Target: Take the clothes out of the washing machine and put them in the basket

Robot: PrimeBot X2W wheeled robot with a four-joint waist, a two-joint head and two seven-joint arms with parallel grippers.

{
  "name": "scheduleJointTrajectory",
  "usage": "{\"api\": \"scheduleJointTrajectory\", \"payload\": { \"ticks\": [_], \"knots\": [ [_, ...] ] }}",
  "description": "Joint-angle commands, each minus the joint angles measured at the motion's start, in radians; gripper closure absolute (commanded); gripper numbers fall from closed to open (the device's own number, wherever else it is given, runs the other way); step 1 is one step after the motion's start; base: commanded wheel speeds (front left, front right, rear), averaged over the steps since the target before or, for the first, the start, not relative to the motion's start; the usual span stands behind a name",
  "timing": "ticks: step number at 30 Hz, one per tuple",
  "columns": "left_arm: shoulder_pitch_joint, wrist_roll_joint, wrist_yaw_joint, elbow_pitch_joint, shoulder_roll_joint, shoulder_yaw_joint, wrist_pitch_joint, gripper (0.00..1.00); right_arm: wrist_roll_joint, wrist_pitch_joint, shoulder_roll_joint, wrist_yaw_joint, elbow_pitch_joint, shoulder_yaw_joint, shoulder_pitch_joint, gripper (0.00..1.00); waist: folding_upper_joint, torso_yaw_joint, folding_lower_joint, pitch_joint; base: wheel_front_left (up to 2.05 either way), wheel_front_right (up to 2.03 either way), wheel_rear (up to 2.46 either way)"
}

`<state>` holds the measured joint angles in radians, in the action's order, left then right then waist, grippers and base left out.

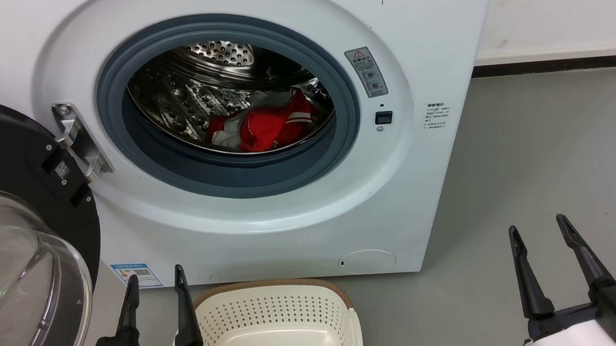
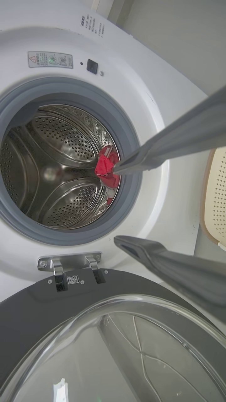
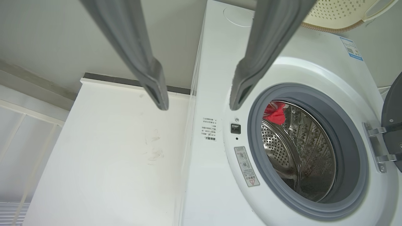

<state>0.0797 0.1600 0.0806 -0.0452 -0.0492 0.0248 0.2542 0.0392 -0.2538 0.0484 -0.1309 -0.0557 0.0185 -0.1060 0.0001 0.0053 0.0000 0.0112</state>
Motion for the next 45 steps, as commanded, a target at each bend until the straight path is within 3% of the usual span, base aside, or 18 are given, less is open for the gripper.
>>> {"api": "scheduleJointTrajectory", "payload": {
  "ticks": [1, 28, 40, 45],
  "knots": [
    [0.013, -0.020, 0.007, 0.000, -0.002, 0.001, 0.008, 0.00, 0.019, -0.008, 0.003, 0.000, -0.006, -0.003, -0.015, 0.00, -0.0001, 0.000, 0.0000, 0.000, 0.00, 0.00, 0.00],
    [-0.039, -0.030, 0.012, -0.061, -0.002, 0.009, 0.012, 0.00, 0.011, -0.013, 0.003, 0.000, 0.014, -0.003, 0.001, 0.00, -0.0001, -0.002, 0.0000, 0.006, 0.00, 0.00, 0.00],
    [-0.402, -0.032, -0.093, -0.294, -0.015, -0.040, 0.012, 0.00, 0.009, -0.012, 0.003, 0.000, -0.008, -0.016, 0.074, 0.00, -0.0001, -0.054, 0.0000, 0.135, 0.00, 0.00, 0.00],
    [-0.614, -0.049, -0.140, -0.439, -0.062, -0.044, 0.011, 0.00, 0.002, -0.012, 0.003, 0.000, -0.017, -0.015, 0.124, 0.00, -0.0001, -0.096, 0.0000, 0.226, 0.00, 0.00, 0.00]
  ]
}}
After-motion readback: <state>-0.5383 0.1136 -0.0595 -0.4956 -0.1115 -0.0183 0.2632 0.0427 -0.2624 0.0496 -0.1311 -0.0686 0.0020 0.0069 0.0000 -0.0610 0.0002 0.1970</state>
